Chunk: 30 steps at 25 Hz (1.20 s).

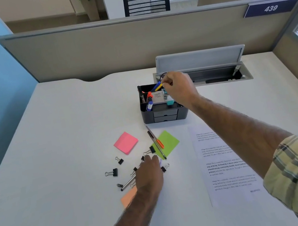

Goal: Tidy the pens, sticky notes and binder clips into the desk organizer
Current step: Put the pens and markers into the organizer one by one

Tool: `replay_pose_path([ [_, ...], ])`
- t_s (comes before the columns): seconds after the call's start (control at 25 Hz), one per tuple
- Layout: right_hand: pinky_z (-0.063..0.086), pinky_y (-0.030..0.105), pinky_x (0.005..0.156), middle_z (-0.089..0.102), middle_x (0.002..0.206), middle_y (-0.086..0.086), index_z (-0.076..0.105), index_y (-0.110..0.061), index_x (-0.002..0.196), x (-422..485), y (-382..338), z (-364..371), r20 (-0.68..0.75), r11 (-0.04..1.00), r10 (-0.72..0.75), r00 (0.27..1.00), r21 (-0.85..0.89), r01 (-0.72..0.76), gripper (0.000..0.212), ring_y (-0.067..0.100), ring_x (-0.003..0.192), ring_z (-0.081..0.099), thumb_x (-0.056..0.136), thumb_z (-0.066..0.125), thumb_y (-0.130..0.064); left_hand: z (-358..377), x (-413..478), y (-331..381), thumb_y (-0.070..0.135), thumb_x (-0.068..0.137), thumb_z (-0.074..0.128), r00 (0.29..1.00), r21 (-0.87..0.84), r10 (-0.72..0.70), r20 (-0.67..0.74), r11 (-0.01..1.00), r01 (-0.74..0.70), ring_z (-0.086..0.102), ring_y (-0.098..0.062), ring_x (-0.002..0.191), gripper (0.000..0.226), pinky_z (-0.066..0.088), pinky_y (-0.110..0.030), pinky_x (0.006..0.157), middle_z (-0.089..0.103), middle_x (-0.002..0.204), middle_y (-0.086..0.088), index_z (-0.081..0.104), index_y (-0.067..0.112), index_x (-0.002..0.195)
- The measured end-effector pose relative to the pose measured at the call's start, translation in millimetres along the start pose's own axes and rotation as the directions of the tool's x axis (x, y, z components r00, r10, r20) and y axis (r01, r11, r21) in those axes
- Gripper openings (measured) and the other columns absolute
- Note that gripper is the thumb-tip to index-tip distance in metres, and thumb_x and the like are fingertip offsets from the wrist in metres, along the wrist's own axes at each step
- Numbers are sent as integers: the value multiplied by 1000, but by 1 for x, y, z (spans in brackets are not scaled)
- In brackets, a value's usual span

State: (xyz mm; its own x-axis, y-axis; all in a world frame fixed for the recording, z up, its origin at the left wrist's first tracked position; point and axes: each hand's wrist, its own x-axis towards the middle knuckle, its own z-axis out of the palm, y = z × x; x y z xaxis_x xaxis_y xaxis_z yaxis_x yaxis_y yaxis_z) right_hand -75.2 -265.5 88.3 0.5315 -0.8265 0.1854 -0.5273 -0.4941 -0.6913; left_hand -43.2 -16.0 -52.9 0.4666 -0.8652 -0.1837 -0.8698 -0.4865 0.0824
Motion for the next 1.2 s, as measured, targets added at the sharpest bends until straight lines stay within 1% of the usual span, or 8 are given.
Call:
replay_pose_path([
  [0.12, 55, 28, 69, 70, 85, -2, 70, -13, 89, -23, 4, 7, 69, 1000, 19, 997, -26, -18, 16, 14, 78, 65, 95, 55, -11, 3, 5, -1, 41, 105, 37, 1000, -49, -16, 2, 999, 16, 64, -26, 94, 26, 45, -36, 68, 52, 116, -5, 52, 22, 116],
  [0.2, 54, 28, 62, 69, 79, 0, 67, -13, 81, -51, 11, 24, 197, 993, 92, 976, -92, -75, 19, 18, 74, 66, 93, 53, -10, 3, 7, 0, 39, 103, 42, 1000, -88, -22, 0, 996, 22, 64, -26, 93, 22, 47, -37, 68, 52, 116, -5, 52, 22, 114],
  [0.4, 54, 34, 70, 69, 89, 6, 60, -13, 79, -121, 30, 76, 434, 937, 303, 849, -300, -181, 18, 26, 82, 65, 87, 46, -7, 2, 14, 3, 29, 96, 52, 1000, -159, -12, -2, 987, 11, 64, -29, 92, 18, 47, -37, 67, 54, 113, -7, 55, 18, 110],
  [0.6, 57, 36, 76, 70, 94, 5, 65, -15, 87, -132, 37, 86, 444, 929, 330, 833, -311, -202, 20, 25, 86, 66, 89, 46, -8, 4, 13, 0, 31, 97, 53, 999, -165, -30, 34, 986, 35, 64, -29, 94, 19, 48, -36, 71, 56, 112, -7, 60, 18, 109],
  [0.84, 56, 35, 72, 68, 88, 2, 65, -14, 86, -129, 35, 83, 410, 931, 337, 847, -281, -235, 20, 23, 82, 65, 89, 46, -10, 6, 12, 6, 21, 102, 46, 998, -61, -23, 58, 998, 27, 68, -26, 102, 19, 53, -35, 79, 65, 112, -6, 64, 16, 109],
  [1.0, 56, 34, 66, 67, 83, 1, 64, -14, 83, -131, 33, 83, 410, 936, 336, 848, -248, -251, 18, 23, 77, 64, 86, 47, -11, 5, 13, 5, 21, 101, 47, 992, -114, -55, 112, 991, 68, 68, -26, 102, 20, 53, -35, 80, 65, 113, -7, 64, 14, 108],
  [1.12, 55, 34, 60, 67, 82, 0, 65, -13, 82, -135, 31, 81, 407, 944, 325, 853, -189, -270, 14, 23, 74, 64, 86, 52, -13, -2, 15, 2, 24, 92, 52, 980, -248, -98, 173, 959, 140, 68, -28, 96, 15, 48, -32, 73, 68, 104, -7, 64, 14, 93],
  [1.2, 57, 35, 63, 68, 83, -2, 67, -15, 83, -137, 28, 79, 400, 954, 300, 866, -133, -269, 12, 22, 76, 65, 88, 57, -16, -13, 21, -8, 27, 81, 58, 962, -384, -176, 210, 890, 246, 67, -25, 80, 15, 42, -25, 62, 67, 84, -2, 55, 16, 73],
])
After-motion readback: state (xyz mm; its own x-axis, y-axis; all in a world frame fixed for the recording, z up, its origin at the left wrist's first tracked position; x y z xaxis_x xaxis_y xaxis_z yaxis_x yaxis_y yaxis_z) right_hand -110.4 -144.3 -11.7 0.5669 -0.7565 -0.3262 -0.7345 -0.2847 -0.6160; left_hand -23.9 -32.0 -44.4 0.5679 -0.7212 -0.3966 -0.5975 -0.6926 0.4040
